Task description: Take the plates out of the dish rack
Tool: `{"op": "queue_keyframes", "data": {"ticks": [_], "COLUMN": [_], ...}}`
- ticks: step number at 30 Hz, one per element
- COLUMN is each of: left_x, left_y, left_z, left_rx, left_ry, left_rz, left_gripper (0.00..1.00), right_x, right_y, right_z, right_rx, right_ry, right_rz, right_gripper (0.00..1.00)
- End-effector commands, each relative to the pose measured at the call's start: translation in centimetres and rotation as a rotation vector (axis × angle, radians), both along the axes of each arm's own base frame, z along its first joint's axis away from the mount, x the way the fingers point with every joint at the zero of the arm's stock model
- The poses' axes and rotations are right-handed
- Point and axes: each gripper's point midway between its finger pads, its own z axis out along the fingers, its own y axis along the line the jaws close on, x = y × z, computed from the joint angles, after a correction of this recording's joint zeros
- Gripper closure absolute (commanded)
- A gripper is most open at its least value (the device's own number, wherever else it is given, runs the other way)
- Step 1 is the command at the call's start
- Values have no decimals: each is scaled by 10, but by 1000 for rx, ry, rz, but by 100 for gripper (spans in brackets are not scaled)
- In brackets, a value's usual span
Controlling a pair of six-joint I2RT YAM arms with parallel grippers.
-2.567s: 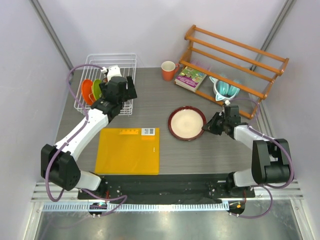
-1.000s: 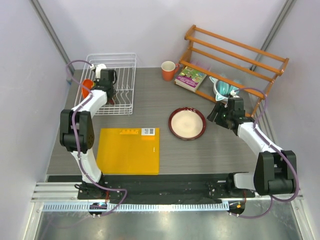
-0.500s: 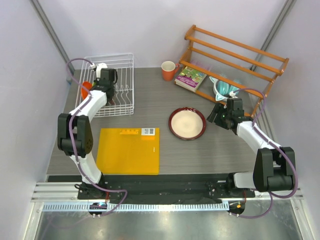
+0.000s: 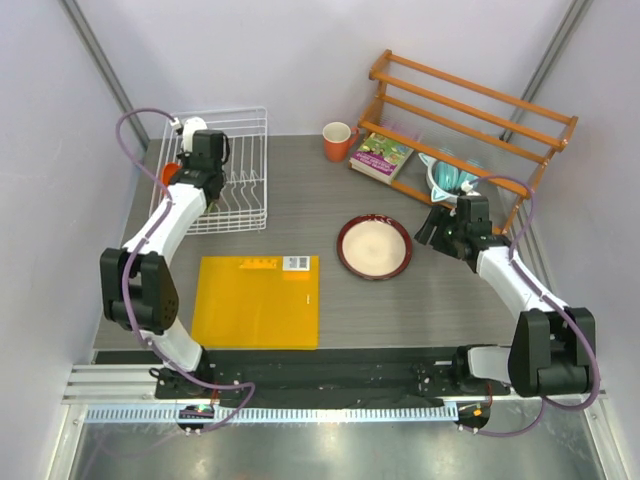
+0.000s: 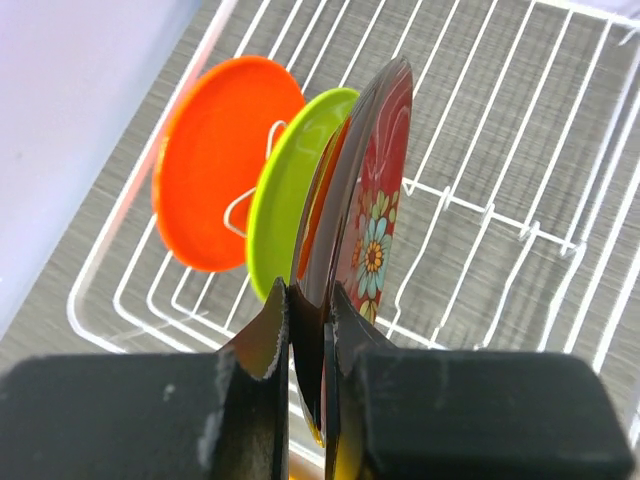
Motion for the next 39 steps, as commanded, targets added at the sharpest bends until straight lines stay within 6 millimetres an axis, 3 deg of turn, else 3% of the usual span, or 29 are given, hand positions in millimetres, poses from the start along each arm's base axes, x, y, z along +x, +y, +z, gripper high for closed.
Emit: {"op": "queue_keyframes", "data": {"ticks": [1, 3, 4, 9, 14, 18, 23, 29, 35, 39], "left_x": [-13, -18, -21, -39, -54, -64, -76, -94, -108, -112], "left_y": [-13, -29, -48, -98, -169, -212, -241, -282, -321, -333], "left_z": [76, 89, 86, 99, 86, 79, 56, 44, 48, 45], "left_rx": [-54, -120, -191, -366, -643, -829, -946, -1037, -1121, -1140], "left_ry": [-173, -198, -183, -226, -161, -142, -82, -36, -22, -5], "left_rz": [-50, -119, -187, -369, -631, -776, -844, -944, -1044, -1074], "left_gripper": [100, 100, 100, 100, 100, 100, 100, 100, 100, 100], "right_x": [9, 10, 11, 18, 28, 33, 40, 38, 38, 38], "right_y": [1, 5, 10, 35, 63, 83, 109, 138, 157, 162], "right_z": [43, 53, 61, 85, 101, 103, 111, 114, 99, 94], "right_rx": [-7, 8, 33, 137, 273, 377, 478, 561, 581, 616], "right_ry": [-114, -140, -158, -218, -269, -274, -308, -297, -255, -245], "right_rz": [27, 41, 62, 159, 259, 300, 357, 430, 468, 474], "right_gripper": [30, 30, 29, 28, 28, 27, 27, 27, 27, 39]}}
